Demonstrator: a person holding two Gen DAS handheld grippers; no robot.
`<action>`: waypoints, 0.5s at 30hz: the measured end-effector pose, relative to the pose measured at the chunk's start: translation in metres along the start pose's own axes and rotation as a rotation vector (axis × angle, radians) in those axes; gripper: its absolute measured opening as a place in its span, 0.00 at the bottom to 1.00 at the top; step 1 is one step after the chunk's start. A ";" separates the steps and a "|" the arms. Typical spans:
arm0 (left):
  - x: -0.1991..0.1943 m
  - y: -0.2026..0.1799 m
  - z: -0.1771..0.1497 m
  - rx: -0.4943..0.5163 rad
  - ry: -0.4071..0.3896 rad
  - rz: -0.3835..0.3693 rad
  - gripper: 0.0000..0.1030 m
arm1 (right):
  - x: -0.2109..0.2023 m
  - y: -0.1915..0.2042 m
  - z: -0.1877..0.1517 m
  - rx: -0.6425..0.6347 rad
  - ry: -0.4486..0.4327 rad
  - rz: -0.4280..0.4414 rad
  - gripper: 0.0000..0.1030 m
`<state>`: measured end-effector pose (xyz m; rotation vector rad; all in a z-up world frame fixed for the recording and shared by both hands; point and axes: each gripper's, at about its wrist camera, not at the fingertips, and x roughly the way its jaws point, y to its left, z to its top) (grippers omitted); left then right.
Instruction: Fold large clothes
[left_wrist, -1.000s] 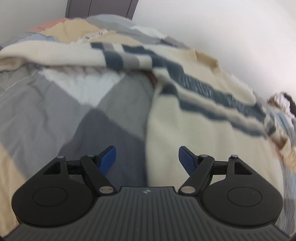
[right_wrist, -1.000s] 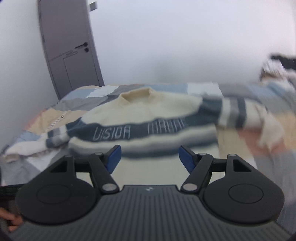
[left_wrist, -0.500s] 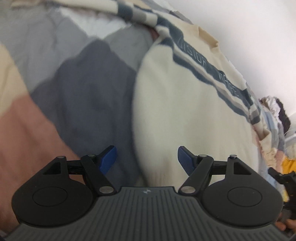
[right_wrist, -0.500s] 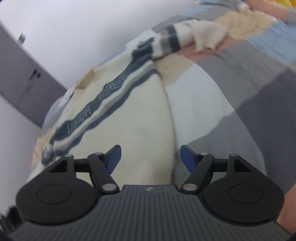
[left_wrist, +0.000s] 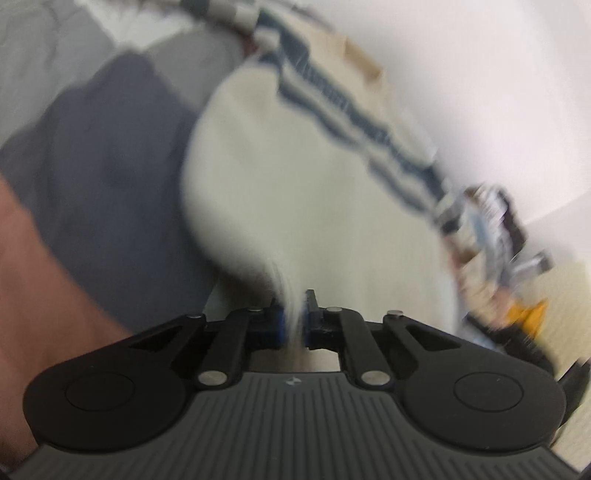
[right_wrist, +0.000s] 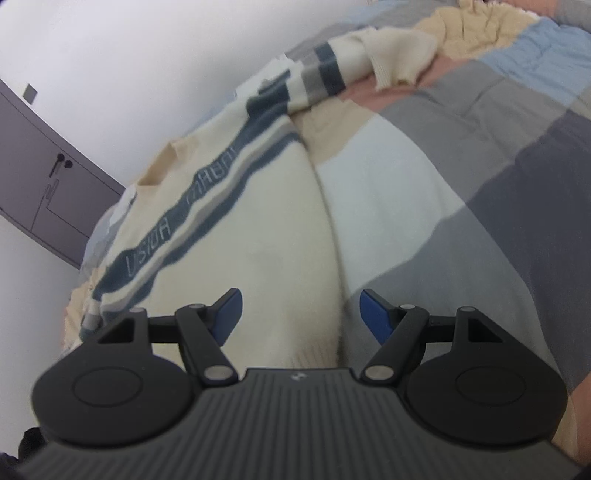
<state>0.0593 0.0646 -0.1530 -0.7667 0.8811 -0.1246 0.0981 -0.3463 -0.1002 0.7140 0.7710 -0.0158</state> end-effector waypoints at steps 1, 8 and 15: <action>-0.002 -0.001 0.008 -0.016 -0.018 -0.031 0.10 | 0.000 -0.001 0.001 0.003 -0.009 0.000 0.71; 0.022 -0.010 0.083 0.021 -0.129 -0.046 0.10 | -0.012 0.011 0.010 -0.079 -0.191 -0.062 0.71; 0.064 0.031 0.118 -0.171 -0.088 -0.057 0.10 | 0.020 -0.001 0.006 0.008 -0.003 0.024 0.71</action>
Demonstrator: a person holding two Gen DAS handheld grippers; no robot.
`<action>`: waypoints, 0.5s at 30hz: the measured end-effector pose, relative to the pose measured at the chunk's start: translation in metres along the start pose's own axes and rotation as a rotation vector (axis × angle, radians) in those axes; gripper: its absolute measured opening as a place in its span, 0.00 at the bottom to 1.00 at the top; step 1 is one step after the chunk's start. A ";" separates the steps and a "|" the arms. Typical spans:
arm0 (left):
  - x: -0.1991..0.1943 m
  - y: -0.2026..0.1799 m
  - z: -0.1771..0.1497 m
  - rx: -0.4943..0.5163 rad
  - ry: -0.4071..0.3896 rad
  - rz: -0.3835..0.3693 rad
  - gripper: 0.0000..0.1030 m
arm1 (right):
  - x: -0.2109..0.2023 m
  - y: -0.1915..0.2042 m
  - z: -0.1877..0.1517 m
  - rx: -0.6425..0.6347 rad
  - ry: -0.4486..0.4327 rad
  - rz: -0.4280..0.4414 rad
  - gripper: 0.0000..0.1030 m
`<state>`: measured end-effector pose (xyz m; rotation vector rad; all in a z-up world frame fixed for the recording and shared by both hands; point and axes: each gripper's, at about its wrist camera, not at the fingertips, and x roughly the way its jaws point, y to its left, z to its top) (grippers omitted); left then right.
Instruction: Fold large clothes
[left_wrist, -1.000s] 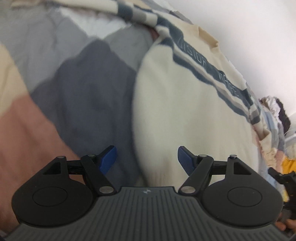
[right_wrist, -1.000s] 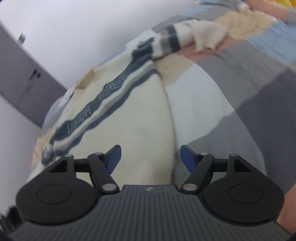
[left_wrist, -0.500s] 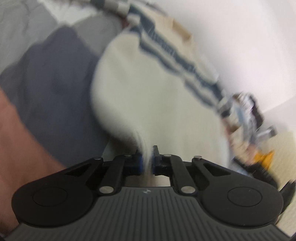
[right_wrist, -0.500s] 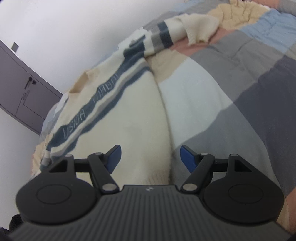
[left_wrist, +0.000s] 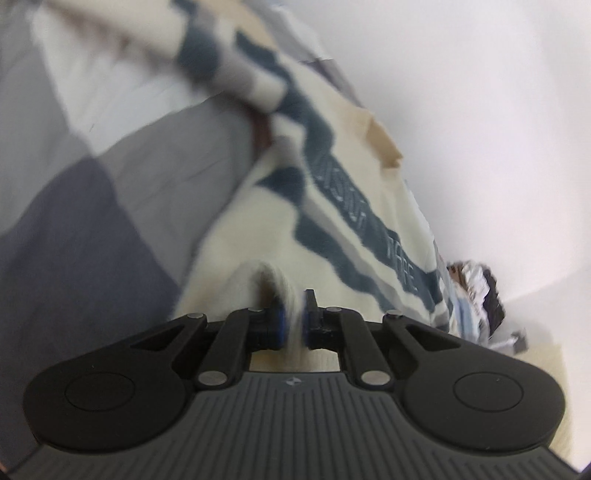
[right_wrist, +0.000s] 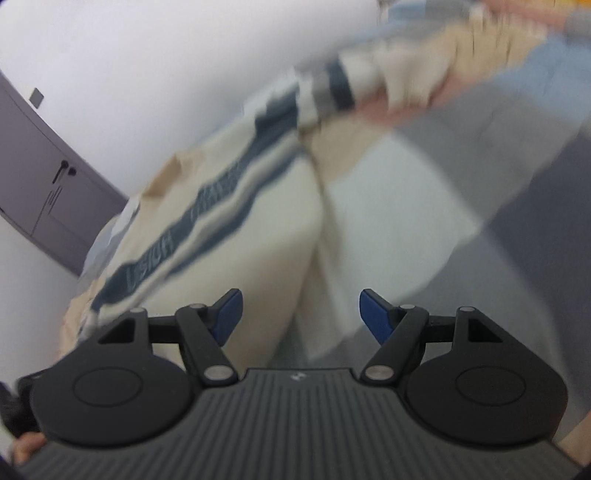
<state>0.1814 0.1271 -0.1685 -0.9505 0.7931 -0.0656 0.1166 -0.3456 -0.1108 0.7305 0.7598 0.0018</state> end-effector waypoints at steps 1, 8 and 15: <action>0.001 0.003 0.000 -0.022 0.004 -0.004 0.10 | 0.007 -0.003 -0.001 0.027 0.044 0.025 0.71; 0.004 0.005 -0.002 -0.019 -0.014 0.004 0.10 | 0.046 0.022 -0.011 -0.040 0.153 0.154 0.59; -0.002 0.008 -0.008 -0.011 -0.040 0.013 0.10 | 0.068 0.034 -0.010 -0.008 0.200 0.300 0.60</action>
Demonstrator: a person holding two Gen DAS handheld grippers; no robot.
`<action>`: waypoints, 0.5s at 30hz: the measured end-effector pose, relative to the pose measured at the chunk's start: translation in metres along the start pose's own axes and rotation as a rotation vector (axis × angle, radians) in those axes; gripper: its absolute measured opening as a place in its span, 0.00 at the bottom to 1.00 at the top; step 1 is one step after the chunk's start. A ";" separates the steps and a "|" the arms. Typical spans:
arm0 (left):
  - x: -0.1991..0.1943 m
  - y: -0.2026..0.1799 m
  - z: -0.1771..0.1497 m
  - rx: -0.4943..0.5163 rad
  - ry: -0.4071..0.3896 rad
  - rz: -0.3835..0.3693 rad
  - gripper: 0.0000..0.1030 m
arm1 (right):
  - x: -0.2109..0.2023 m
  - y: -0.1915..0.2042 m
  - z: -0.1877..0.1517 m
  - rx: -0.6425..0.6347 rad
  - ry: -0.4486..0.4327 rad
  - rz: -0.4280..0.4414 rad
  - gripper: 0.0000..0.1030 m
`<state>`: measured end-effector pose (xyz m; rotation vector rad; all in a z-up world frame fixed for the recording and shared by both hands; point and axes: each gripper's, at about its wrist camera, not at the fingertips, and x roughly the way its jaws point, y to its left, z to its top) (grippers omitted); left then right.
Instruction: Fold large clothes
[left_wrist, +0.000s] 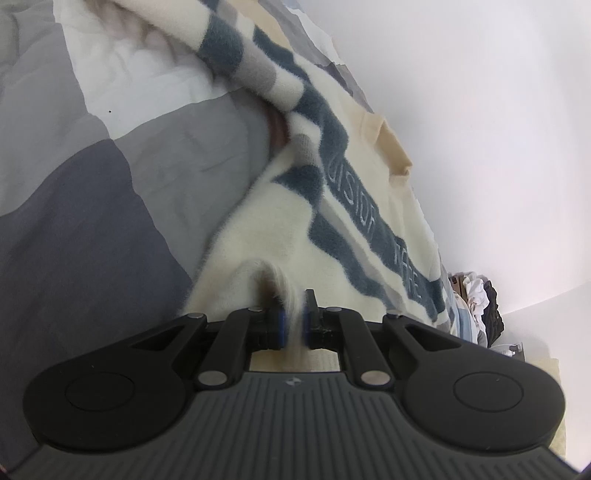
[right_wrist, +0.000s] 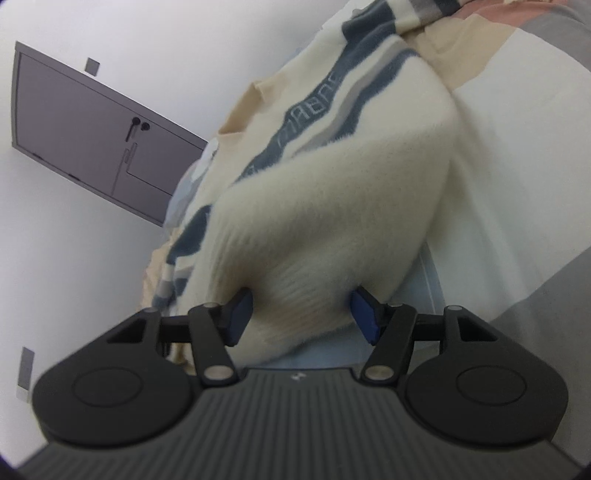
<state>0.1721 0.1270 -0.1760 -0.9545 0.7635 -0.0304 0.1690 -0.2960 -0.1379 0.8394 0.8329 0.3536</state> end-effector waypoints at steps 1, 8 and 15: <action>-0.001 0.000 -0.001 -0.003 -0.004 -0.001 0.10 | 0.001 -0.001 -0.001 0.009 0.001 0.003 0.60; -0.026 0.000 -0.013 -0.023 -0.040 -0.024 0.10 | -0.003 0.003 -0.003 -0.026 -0.021 -0.033 0.34; -0.067 -0.012 -0.034 0.064 -0.061 -0.075 0.10 | -0.034 0.005 -0.008 -0.050 -0.109 -0.063 0.13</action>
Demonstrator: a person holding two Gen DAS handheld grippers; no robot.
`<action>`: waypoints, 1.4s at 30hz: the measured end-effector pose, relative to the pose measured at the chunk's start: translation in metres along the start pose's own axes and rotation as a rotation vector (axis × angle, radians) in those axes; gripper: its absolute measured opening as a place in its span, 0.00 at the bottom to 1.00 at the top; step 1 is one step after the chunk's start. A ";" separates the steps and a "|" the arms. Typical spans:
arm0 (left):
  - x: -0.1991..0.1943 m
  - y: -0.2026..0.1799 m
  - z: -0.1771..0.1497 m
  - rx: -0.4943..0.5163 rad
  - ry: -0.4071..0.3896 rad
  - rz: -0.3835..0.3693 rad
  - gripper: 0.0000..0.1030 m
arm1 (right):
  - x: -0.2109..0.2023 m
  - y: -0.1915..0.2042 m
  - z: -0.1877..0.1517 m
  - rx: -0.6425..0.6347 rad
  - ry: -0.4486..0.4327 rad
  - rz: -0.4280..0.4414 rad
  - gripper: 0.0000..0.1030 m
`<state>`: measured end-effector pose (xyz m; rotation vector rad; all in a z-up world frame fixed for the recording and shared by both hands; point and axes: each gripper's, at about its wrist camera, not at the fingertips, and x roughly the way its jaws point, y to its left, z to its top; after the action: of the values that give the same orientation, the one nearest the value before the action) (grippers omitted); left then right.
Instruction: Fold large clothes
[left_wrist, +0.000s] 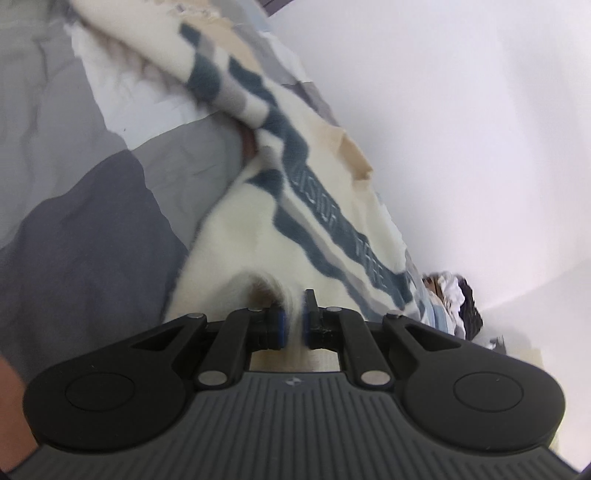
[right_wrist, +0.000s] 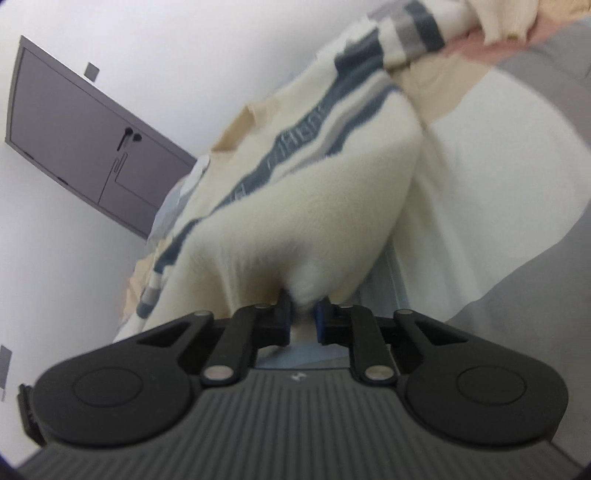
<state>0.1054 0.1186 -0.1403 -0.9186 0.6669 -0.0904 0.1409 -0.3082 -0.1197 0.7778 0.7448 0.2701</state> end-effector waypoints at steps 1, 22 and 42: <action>-0.006 -0.003 -0.003 0.017 -0.001 -0.003 0.10 | -0.008 0.002 0.001 0.009 -0.019 0.002 0.13; -0.064 -0.032 -0.098 0.322 0.141 0.228 0.10 | -0.073 0.012 -0.016 -0.116 -0.055 -0.383 0.08; -0.083 -0.084 -0.083 0.531 -0.075 0.163 0.59 | -0.088 0.026 -0.008 -0.156 -0.166 -0.282 0.45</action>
<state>0.0090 0.0363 -0.0704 -0.3538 0.6042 -0.0815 0.0736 -0.3279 -0.0601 0.5321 0.6581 0.0084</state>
